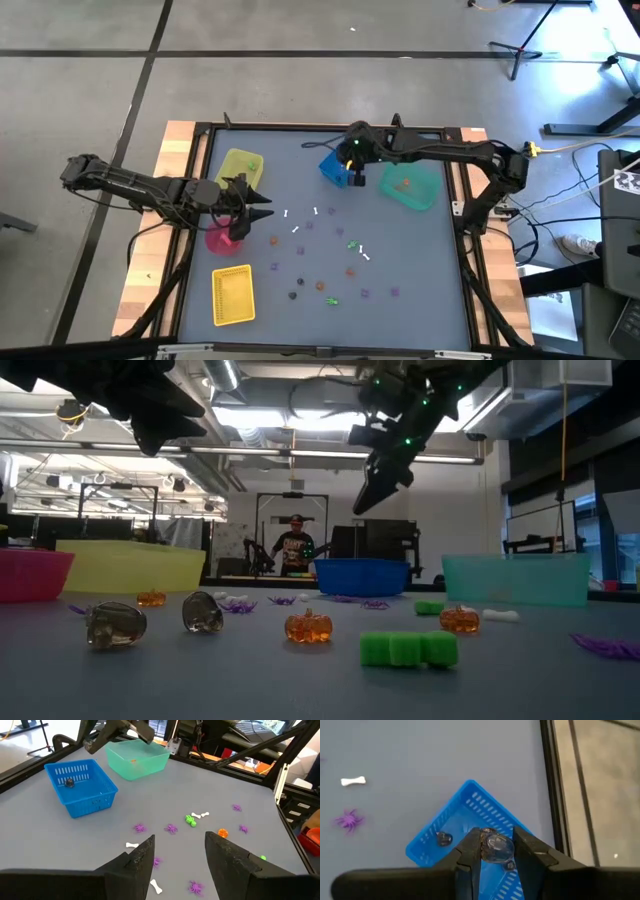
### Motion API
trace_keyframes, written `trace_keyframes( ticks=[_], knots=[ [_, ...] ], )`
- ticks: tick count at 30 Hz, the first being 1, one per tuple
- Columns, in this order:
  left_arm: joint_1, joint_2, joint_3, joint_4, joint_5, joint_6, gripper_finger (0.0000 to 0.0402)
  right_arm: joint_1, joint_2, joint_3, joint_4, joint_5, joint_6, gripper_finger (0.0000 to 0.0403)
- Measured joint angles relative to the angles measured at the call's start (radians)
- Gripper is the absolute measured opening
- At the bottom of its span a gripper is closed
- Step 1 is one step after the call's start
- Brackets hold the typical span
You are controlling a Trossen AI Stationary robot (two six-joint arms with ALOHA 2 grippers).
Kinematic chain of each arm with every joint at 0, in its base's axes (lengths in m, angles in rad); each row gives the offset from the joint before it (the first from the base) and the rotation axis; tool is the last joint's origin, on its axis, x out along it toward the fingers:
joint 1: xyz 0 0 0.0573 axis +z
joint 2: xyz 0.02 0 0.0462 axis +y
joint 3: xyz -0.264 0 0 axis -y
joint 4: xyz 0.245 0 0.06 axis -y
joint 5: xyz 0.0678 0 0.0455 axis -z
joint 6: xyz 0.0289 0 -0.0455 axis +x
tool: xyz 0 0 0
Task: Sort Halloween decoration
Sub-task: Put the black skull toy into the blue basket, then put the white bone toy into the red bowl
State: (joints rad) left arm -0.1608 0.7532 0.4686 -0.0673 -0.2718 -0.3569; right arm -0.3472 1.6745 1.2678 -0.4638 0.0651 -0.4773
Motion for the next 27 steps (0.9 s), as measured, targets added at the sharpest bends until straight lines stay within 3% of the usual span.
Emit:
trace_keyframes(
  ticks=[10,19,27],
  knots=[
    [0.000,0.000,0.000,0.000,0.000,0.000,0.0158,-0.077,0.007,-0.049,0.026,-0.041,0.000,0.0092],
    [0.001,0.000,0.000,-0.003,0.000,0.001,0.0158,-0.079,0.014,-0.054,0.055,-0.040,0.000,0.0097],
    [0.001,0.000,0.000,-0.003,0.000,0.001,0.0158,-0.079,0.014,-0.054,0.052,-0.040,0.000,0.0175]
  ],
)
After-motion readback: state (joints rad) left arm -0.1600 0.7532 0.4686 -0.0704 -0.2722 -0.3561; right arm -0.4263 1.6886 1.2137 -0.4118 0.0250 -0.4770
